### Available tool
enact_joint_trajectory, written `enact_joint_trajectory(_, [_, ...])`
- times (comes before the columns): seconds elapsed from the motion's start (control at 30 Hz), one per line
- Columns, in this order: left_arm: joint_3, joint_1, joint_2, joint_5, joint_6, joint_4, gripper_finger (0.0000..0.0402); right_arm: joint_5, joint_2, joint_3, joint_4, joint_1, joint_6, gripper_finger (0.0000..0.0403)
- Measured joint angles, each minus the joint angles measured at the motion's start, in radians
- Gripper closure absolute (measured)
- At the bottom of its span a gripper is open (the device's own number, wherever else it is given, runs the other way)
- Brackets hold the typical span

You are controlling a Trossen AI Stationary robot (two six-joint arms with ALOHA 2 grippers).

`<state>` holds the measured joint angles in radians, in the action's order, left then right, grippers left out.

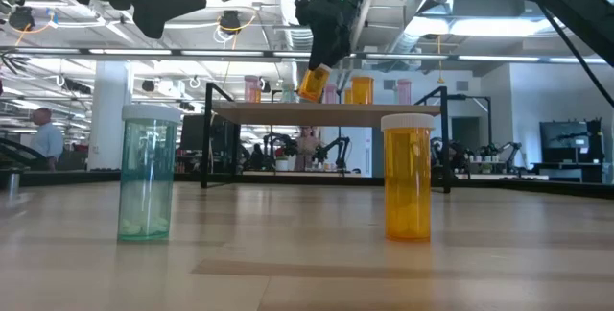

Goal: Pick and place medicine bottles onto shelf by color
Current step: Put the orange pill bottle on the shelf

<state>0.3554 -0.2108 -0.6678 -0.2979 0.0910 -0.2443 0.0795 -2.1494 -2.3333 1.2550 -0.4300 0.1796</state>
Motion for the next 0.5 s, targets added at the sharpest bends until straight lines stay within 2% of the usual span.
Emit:
enact_joint_trajectory(0.23, [0.000,0.000,0.000,0.002,0.000,0.000,0.0176,0.001,0.000,0.000,-0.003,-0.005,-0.004,0.0146])
enact_joint_trajectory(0.5, [0.000,0.000,0.000,0.001,0.001,-0.001,0.0176,0.001,0.000,0.000,-0.006,-0.005,-0.007,0.0142])
